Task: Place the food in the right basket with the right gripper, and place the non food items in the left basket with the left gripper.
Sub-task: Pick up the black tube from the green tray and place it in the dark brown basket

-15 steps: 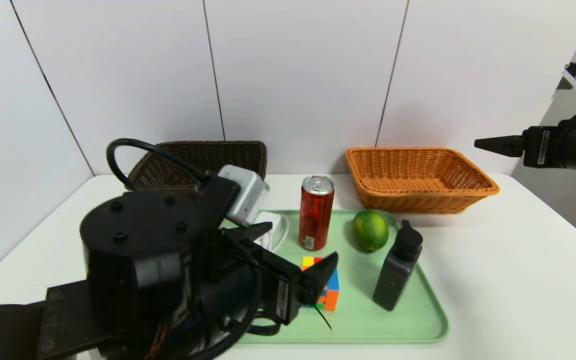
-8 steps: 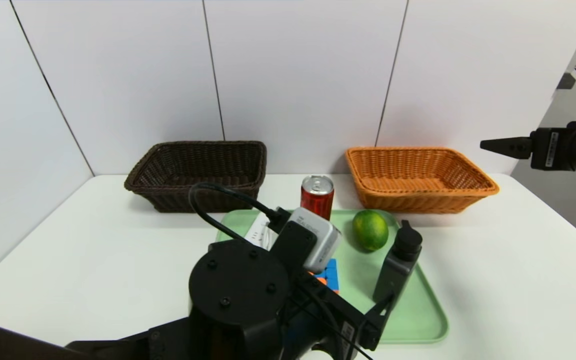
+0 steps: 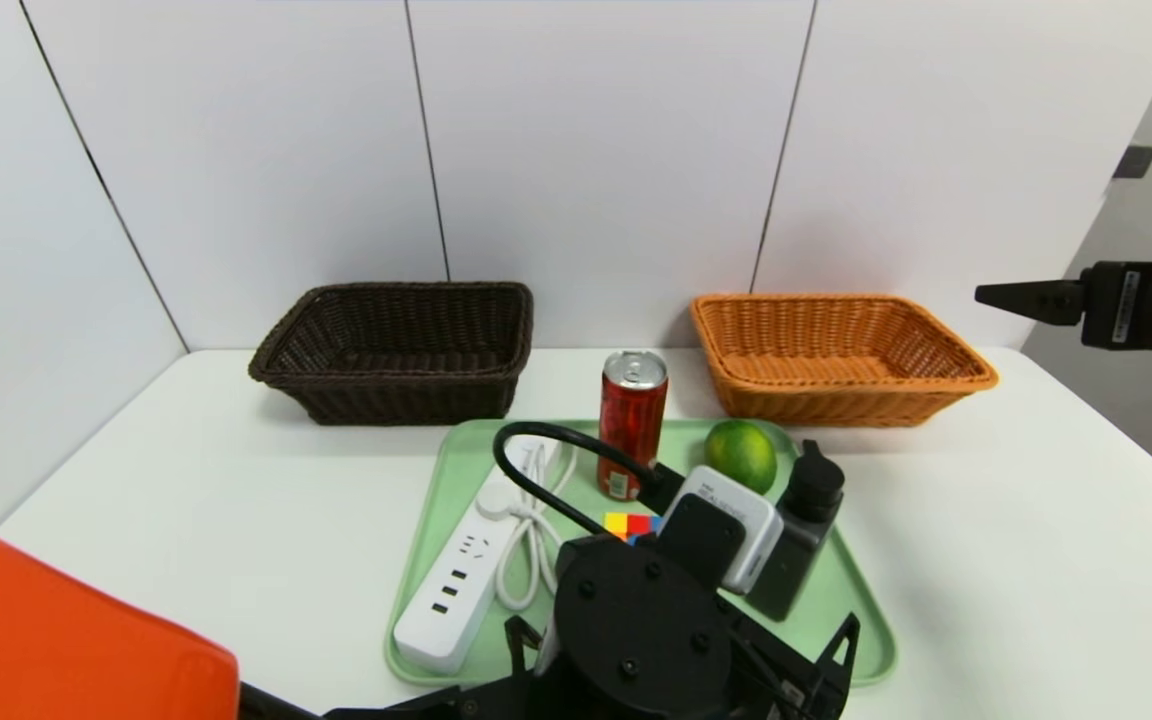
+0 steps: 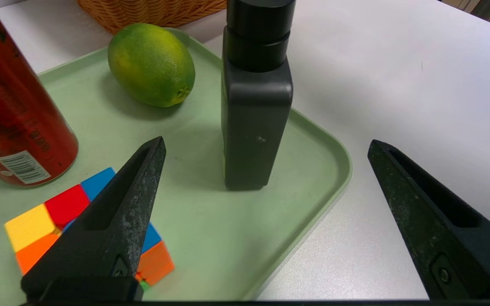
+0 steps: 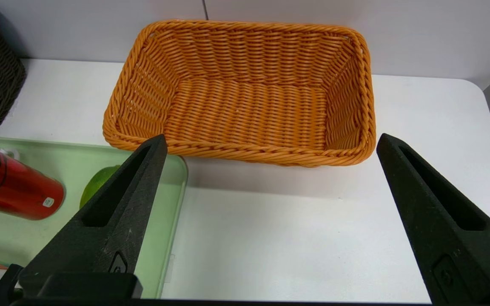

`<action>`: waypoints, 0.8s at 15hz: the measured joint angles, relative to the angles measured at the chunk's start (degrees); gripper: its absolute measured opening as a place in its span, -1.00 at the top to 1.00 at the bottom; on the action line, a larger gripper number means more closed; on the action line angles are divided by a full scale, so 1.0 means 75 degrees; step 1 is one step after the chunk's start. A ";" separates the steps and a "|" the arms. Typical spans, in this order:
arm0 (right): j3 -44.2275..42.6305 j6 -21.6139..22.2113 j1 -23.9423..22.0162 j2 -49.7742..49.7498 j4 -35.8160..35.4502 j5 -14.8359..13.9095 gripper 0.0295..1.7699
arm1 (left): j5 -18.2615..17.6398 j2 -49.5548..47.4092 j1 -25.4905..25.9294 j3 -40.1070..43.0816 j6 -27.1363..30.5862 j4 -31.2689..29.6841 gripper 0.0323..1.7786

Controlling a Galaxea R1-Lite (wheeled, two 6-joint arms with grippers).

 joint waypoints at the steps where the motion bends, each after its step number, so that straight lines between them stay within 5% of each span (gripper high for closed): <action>1: 0.0002 -0.0003 -0.0003 -0.0011 0.0002 0.0000 -0.92 | 0.0013 0.0146 -0.0023 -0.0114 0.0005 -0.0098 -0.90; 12: 0.0375 -0.0055 -0.0018 -0.0276 -0.0007 0.0015 -0.92 | 0.0228 0.1248 -0.0018 -0.1089 0.0085 -0.0187 -0.90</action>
